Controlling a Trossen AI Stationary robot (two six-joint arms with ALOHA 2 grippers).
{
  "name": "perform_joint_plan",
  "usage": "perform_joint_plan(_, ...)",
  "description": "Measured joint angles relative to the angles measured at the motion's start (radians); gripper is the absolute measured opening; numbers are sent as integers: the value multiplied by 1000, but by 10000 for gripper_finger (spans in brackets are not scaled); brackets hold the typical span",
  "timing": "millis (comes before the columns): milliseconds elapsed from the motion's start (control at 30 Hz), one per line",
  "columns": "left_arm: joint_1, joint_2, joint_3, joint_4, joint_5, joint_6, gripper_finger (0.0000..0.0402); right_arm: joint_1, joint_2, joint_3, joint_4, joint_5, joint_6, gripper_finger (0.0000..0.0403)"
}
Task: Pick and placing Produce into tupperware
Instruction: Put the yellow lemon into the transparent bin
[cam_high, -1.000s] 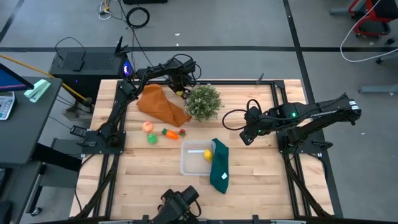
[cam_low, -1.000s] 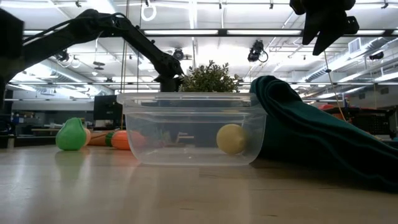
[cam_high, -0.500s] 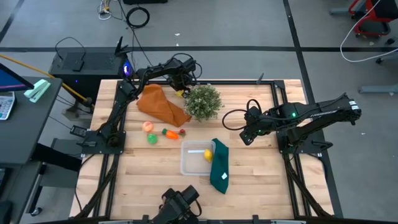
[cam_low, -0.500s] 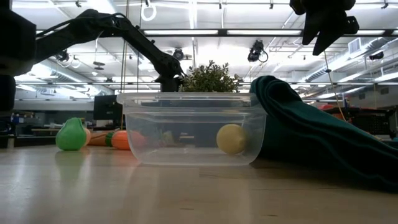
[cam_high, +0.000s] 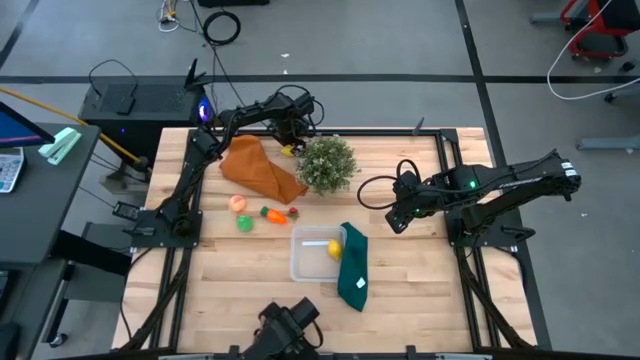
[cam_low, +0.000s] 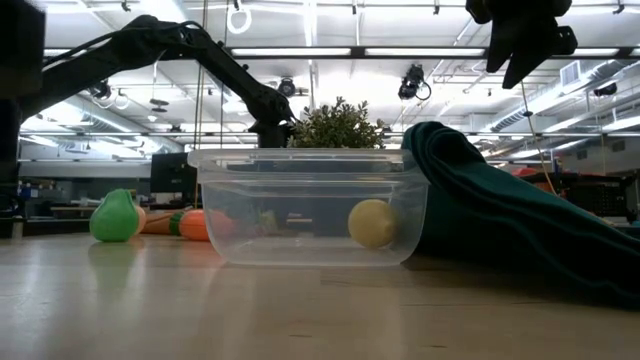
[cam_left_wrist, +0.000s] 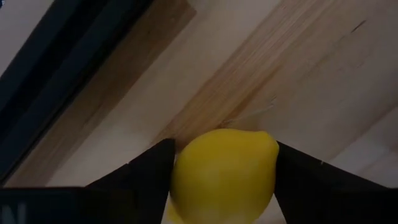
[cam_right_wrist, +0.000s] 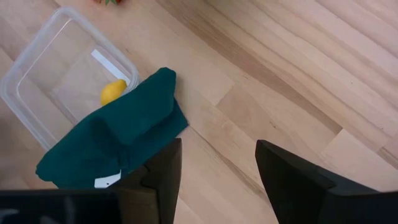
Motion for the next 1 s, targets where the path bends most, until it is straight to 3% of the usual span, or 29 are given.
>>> perform_joint_plan(333, 29, -113, -1, -18, 5, 25, 225, 0, 0, 0, 0, 0, -16, 167)
perform_joint_plan(567, 39, -210, -1, -91, 15, 25, 257, 0, 0, 0, 0, 0, -29, 165)
perform_joint_plan(1000, 32, -382, 2, -89, 87, 7, 158, 0, 0, 0, -4, 0, -62, 165)
